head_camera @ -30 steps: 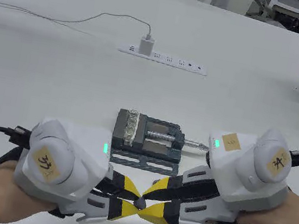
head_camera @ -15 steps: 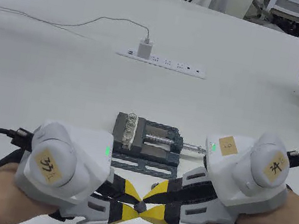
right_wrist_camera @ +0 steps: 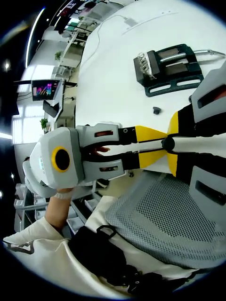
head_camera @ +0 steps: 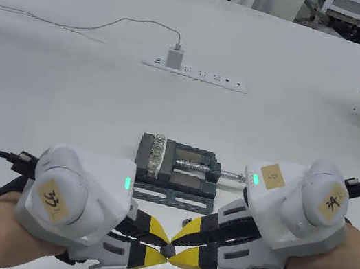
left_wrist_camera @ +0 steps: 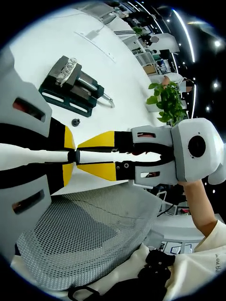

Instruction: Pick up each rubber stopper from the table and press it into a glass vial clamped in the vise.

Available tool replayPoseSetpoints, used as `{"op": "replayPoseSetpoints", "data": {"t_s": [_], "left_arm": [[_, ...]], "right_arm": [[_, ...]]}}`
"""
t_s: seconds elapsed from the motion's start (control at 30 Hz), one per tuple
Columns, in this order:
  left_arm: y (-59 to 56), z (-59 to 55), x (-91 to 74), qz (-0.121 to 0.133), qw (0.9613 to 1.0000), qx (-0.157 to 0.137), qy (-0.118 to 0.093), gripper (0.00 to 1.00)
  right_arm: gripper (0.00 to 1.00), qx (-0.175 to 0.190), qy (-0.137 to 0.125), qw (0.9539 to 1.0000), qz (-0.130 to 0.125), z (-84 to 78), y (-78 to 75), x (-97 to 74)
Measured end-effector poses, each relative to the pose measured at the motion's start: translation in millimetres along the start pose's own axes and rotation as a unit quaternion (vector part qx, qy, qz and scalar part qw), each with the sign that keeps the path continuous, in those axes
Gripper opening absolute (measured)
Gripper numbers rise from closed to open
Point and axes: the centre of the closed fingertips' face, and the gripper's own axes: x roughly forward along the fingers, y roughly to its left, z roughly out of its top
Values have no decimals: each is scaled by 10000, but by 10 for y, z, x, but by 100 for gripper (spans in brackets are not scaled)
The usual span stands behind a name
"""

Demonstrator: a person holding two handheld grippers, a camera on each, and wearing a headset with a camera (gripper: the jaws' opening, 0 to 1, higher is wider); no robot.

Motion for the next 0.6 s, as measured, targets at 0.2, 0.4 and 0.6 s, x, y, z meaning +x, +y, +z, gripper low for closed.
{"op": "replayPoseSetpoints", "data": {"t_s": [0.2,0.4,0.6], "left_arm": [[1,6,1,28,9999,-110,-67,4],[-8,-4,13,47,9997,-234,-85,5],[12,-46,3,144,9992,-354,-104,15]], "right_arm": [[6,2,13,10000,3,-2,-2,-3],[6,-14,53,10000,10,-11,8,10],[6,-32,64,10000,16,-7,14,25]]}}
